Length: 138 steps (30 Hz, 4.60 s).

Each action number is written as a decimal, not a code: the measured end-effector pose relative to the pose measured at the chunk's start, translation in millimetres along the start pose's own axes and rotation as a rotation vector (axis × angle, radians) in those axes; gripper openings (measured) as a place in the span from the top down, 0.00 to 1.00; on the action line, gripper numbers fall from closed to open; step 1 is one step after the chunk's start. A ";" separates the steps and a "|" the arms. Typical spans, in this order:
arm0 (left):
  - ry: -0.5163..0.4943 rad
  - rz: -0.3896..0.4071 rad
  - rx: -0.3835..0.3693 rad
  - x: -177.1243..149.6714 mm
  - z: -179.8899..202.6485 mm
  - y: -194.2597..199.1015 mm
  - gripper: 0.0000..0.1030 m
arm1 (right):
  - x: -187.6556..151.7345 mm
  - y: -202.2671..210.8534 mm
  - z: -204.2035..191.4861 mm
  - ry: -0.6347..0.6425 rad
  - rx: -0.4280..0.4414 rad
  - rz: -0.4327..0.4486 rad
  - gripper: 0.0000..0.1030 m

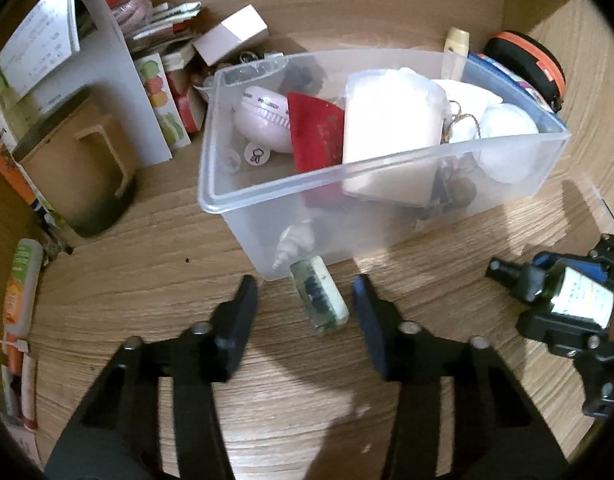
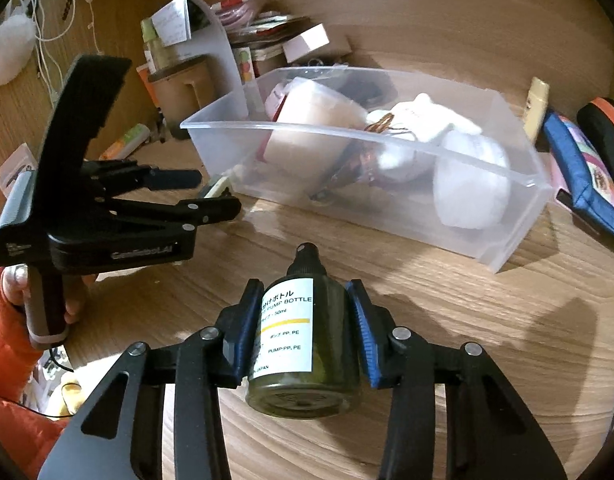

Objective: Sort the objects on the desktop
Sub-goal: 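Grasp the small green-labelled item with the left tool while the right grasps the pump bottle, then carry the small item and the dark green pump bottle over the bin, then lower both held items into the bin and open both tools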

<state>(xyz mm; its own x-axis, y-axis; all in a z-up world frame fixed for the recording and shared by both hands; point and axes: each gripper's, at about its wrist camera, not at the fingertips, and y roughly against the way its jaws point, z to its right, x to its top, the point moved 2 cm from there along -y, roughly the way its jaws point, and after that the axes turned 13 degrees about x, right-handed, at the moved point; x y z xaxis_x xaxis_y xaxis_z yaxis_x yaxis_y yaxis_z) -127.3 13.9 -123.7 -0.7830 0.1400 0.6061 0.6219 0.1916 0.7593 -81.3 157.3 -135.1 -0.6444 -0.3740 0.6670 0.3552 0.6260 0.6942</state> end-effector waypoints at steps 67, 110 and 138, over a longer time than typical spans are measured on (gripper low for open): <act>0.049 0.141 -0.082 74.5 -26.2 16.1 0.85 | 125.8 4.9 79.9 -0.071 -0.041 0.170 0.62; 0.070 0.212 -0.029 78.6 -28.0 18.9 0.36 | 131.7 -22.8 83.2 -0.065 -0.098 0.080 0.17; 0.136 0.349 0.072 41.6 -30.8 89.6 0.03 | 78.8 56.2 27.5 -0.056 -0.230 0.217 0.00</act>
<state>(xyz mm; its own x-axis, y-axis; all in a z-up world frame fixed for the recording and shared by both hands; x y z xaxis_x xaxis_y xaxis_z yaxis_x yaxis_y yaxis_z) -103.8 7.0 -23.1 -0.5126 0.0796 0.8549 0.8449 0.2240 0.4857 -130.7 181.8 -51.0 -0.5706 -0.2067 0.7948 0.6279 0.5139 0.5845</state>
